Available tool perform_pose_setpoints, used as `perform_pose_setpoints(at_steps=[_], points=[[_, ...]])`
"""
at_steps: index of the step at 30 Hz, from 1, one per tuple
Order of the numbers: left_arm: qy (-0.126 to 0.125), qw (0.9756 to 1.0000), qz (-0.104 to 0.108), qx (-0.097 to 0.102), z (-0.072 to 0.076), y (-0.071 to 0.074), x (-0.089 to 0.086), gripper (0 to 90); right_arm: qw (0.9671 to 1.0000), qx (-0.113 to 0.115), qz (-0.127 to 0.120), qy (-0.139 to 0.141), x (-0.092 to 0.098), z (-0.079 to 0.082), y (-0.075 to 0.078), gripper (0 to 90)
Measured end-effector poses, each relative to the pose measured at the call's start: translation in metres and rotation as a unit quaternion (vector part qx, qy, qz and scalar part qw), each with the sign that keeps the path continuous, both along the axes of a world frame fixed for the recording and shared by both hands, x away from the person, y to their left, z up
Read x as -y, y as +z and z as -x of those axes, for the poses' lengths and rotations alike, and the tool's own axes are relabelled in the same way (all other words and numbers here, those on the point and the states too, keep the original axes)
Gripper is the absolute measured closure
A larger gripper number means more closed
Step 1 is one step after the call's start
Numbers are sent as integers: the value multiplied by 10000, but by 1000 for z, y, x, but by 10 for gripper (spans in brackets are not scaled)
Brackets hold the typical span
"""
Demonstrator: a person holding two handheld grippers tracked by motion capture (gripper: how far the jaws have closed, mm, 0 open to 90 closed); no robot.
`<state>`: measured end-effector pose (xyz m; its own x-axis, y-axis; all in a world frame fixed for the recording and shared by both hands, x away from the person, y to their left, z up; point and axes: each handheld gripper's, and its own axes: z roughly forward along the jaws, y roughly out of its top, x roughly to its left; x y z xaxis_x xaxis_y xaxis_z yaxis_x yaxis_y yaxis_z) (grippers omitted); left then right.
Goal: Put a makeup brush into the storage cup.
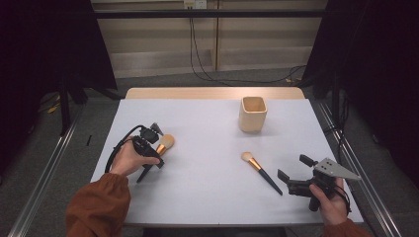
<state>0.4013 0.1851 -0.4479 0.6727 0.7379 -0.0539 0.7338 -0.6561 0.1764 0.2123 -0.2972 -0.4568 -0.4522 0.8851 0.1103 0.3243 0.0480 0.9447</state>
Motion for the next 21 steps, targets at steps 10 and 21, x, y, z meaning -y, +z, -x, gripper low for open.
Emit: perform_pose_setpoints(at_steps=[10, 21], points=[[142, 9998, -127, 58, 5, 0, 5, 408, 9999, -18, 67, 83, -2, 0, -1, 0], [193, 9996, -186, -46, 2, 1, 6, 523, 10000, -75, 3, 55, -1, -1, -1, 0]])
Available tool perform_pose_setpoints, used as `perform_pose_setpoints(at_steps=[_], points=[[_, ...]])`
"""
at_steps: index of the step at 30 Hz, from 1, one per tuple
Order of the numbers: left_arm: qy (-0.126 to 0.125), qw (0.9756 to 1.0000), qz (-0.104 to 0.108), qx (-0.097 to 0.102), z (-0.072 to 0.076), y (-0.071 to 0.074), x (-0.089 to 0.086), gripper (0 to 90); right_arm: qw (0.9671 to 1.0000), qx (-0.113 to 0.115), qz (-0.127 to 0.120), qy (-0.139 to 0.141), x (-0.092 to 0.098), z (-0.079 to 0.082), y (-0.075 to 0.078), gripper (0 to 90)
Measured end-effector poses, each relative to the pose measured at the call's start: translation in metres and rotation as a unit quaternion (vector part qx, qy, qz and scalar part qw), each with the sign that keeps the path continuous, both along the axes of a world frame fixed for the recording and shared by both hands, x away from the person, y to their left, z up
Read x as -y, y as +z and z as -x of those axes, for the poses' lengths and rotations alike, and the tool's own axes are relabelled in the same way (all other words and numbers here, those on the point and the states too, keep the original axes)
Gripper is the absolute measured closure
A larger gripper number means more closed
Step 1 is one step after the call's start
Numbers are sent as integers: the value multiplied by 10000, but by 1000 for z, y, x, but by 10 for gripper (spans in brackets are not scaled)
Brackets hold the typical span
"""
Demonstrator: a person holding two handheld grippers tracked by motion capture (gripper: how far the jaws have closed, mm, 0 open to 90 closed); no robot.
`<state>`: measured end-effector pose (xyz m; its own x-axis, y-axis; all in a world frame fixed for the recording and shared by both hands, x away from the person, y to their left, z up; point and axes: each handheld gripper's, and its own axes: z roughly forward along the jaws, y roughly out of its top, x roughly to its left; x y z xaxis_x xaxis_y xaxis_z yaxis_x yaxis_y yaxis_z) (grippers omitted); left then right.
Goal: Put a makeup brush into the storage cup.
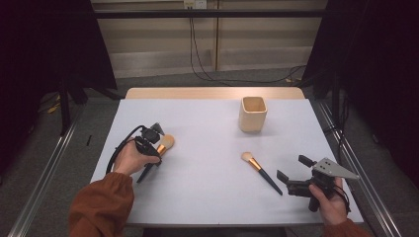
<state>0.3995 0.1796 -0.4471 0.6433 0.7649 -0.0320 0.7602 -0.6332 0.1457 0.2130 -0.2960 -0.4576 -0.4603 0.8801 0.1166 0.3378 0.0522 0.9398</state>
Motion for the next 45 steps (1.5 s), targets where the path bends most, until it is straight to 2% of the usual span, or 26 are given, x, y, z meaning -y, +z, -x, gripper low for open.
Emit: perform_pose_setpoints(at_steps=[7, 17, 24, 28, 30, 33, 40, 43, 44, 45], points=[[152, 9998, -50, -153, -7, 0, -1, 624, 10000, -28, -4, -8, 0, 0, 0, 0], [-60, 9996, -167, -199, -8, 1, 3, 728, 10000, -27, 31, 13, 0, -1, 0, 0], [-88, 9997, -7, -235, -9, 2, -1, 745, 10000, -31, 3, 8, 0, -1, -1, 0], [-71, 9998, 122, -164, -8, 3, -5, 745, 10000, -27, 3, -1, 0, 0, -1, 0], [-82, 9995, 263, -169, -7, 3, -9, 747, 10000, -33, 8, -4, 0, -1, -1, 0], [-77, 9994, 292, -149, -7, 3, -10, 747, 10000, -28, 8, -3, 0, -1, -1, 0], [78, 9989, 472, 6, -4, 3, -15, 748, 10000, -28, 2, -1, 0, -1, -1, 0], [51, 9986, 520, 31, -4, 4, -16, 748, 10000, -20, 6, -17, 0, -1, -1, 0], [65, 9984, 564, 56, -4, 4, -16, 748, 10000, -19, 7, -14, 0, -1, -1, 0], [69, 9975, 696, 101, -3, 7, -17, 748, 10000, -7, 14, -16, 0, -1, -1, 0]])
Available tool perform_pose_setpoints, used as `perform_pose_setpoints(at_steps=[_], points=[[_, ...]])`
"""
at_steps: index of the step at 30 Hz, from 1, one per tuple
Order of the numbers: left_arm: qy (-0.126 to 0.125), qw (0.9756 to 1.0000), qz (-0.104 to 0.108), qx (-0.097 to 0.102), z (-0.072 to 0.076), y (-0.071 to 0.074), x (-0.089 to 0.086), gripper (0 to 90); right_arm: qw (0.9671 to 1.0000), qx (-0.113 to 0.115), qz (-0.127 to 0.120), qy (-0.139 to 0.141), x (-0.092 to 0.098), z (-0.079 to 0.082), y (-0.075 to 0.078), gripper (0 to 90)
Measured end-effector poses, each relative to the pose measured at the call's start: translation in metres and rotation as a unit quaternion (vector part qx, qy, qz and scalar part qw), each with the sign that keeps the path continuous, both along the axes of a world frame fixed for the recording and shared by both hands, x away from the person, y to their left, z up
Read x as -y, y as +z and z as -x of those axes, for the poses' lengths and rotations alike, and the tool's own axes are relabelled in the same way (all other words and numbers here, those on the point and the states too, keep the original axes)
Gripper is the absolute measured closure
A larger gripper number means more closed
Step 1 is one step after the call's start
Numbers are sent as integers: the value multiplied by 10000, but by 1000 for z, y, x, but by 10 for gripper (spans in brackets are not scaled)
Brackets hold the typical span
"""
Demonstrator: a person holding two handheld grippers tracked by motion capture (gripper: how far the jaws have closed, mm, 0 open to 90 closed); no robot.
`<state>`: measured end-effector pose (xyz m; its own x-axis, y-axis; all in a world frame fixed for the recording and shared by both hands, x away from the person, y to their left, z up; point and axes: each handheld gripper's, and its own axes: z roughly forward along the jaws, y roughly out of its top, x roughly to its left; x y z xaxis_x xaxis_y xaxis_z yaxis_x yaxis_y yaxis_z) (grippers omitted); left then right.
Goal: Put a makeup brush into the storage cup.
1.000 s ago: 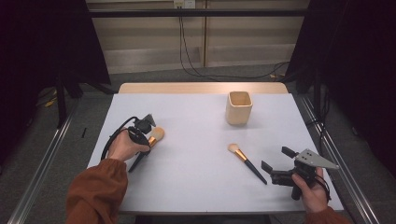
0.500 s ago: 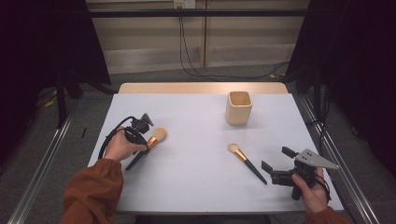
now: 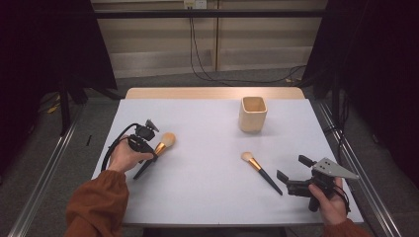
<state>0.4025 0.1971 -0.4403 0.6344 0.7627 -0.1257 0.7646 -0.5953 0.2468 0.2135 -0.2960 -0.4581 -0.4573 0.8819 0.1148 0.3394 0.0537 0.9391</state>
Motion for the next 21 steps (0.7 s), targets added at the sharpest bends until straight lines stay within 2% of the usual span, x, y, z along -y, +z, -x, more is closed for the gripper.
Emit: perform_pose_setpoints(at_steps=[5, 8, 10, 12, 16, 19, 20, 21], points=[[38, 9999, 94, 134, 1, 5, -2, 748, 10000, -8, -5, -9, 0, 0, 0, 0], [102, 9994, 228, 249, 3, 9, -3, 748, 10000, -2, -4, -4, 0, 0, 0, 0], [95, 9991, 370, 177, 4, 11, -4, 747, 10000, -5, -7, -11, 0, 0, 0, 0], [91, 9990, 368, 218, 4, 12, -5, 747, 10000, -6, -6, -10, 0, 0, 0, 0], [150, 9981, 483, 365, 6, 15, -5, 747, 10000, -9, -2, -5, 0, 0, 0, 0], [132, 9972, 638, 368, 7, 17, -5, 747, 10000, -11, -8, -19, 0, 0, 0, 0], [124, 9969, 617, 471, 8, 19, -6, 747, 10000, -11, -8, -19, 0, 0, 0, 0], [142, 9964, 684, 484, 8, 19, -6, 747, 10000, -4, -1, -12, 0, 0, 0, 0]])
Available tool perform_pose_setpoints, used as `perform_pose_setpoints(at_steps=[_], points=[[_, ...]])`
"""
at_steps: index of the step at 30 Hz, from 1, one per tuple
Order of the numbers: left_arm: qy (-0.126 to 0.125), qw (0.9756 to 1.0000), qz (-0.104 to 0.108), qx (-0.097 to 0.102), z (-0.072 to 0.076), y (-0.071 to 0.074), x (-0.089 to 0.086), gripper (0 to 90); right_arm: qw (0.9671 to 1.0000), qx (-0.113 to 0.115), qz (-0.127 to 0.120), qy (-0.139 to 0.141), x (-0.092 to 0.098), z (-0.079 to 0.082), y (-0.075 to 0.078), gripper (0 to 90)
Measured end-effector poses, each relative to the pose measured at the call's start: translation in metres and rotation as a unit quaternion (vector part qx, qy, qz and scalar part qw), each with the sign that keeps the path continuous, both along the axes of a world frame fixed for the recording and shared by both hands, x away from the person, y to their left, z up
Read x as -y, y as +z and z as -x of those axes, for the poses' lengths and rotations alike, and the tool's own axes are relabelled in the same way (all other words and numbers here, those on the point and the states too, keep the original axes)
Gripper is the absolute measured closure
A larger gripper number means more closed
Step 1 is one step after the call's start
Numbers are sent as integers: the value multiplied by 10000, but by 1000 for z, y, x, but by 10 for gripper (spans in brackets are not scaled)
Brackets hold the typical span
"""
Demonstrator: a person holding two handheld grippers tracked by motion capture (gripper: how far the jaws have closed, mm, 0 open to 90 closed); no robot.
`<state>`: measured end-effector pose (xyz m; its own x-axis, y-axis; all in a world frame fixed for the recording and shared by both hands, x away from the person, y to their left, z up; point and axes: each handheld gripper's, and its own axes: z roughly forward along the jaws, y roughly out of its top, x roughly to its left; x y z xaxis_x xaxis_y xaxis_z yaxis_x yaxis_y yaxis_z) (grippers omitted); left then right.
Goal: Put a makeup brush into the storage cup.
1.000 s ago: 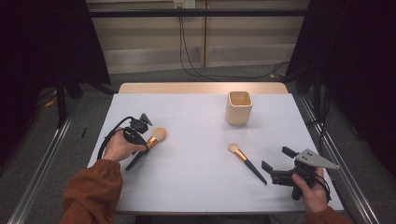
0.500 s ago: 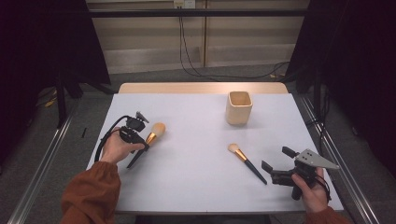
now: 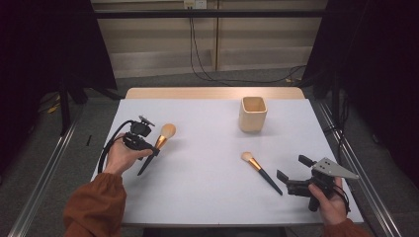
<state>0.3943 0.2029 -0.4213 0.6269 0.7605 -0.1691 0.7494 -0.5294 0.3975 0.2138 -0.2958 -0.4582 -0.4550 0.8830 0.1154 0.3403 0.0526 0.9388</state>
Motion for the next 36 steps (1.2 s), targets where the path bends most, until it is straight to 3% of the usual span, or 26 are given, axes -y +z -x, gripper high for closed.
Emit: perform_pose_setpoints(at_steps=[4, 8, 14, 16, 20, 23, 32, 34, 36], points=[[92, 9998, 118, 123, 2, 2, -1, 747, 10000, 1, 26, 17, 0, 0, 0, 0], [158, 9990, 188, 375, 2, 6, -3, 747, 10000, 6, 18, -10, 1, 0, 0, 0], [356, 9933, 654, 881, 6, 16, -7, 747, 10000, 7, 21, -12, 0, 0, 0, 0], [305, 9915, 783, 988, 8, 18, -7, 747, 10000, 7, 21, -18, 0, 0, 0, 0], [311, 9870, 940, 1265, 11, 19, -6, 747, 10000, 12, 21, -5, 0, 0, 0, 0], [313, 9856, 935, 1373, 12, 20, -5, 747, 10000, -4, -11, -31, 0, 0, 0, 0], [399, 9731, 1390, 1792, 16, 18, -5, 746, 10000, 1, -13, -26, 0, 0, 0, 0], [404, 9698, 1453, 1917, 18, 17, -6, 746, 10000, 1, -15, -29, 0, 0, 0, 0], [355, 9650, 1552, 2085, 20, 16, -7, 746, 10000, -12, 20, -64, 1, 0, 0, 0]])
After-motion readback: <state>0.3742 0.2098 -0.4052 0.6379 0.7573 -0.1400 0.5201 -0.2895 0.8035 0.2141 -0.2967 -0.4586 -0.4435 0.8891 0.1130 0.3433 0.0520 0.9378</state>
